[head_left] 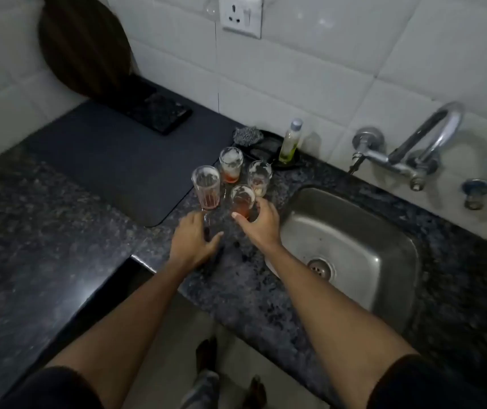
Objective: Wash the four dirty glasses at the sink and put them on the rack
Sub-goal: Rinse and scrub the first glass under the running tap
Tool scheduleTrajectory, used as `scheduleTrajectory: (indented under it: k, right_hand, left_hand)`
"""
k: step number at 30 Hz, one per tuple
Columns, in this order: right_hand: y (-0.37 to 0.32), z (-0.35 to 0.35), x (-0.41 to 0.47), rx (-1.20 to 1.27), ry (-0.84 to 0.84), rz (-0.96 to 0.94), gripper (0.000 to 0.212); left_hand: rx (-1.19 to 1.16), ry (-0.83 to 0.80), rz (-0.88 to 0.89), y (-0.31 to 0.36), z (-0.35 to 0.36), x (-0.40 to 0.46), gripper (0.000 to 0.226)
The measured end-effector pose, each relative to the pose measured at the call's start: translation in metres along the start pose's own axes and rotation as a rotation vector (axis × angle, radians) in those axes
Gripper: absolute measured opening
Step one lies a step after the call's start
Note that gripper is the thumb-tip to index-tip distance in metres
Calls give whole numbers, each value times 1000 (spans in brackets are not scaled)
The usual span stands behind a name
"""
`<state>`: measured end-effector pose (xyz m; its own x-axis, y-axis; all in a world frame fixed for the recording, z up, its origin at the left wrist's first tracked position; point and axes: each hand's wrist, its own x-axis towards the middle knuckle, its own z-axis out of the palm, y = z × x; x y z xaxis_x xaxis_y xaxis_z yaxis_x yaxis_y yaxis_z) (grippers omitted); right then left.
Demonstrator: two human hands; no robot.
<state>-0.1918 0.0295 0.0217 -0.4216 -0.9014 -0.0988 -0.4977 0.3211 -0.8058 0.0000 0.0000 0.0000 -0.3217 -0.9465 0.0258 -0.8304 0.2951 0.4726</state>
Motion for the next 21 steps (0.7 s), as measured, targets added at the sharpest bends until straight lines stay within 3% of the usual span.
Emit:
scheduleTrajectory:
  k: [3,5,11,18,21]
  right_hand:
    - [-5,15,5,18,77,51,71]
    - [-8,24,6,32,125,81,70]
    - [-10,47,16,72,272,115,71]
    - [-2,46,13,124,369,77,59]
    - [7,20,8,138,422,77,57]
  left_hand:
    - [177,-184,23,-16,17,1,98]
    - [257,-263,33,-26,28,-3,102]
    - [291,-308,66,-32,38,-10,98]
    - [307,-286,61,-10,32,-5,89]
    - [257,-250,170,18,29,2,80]
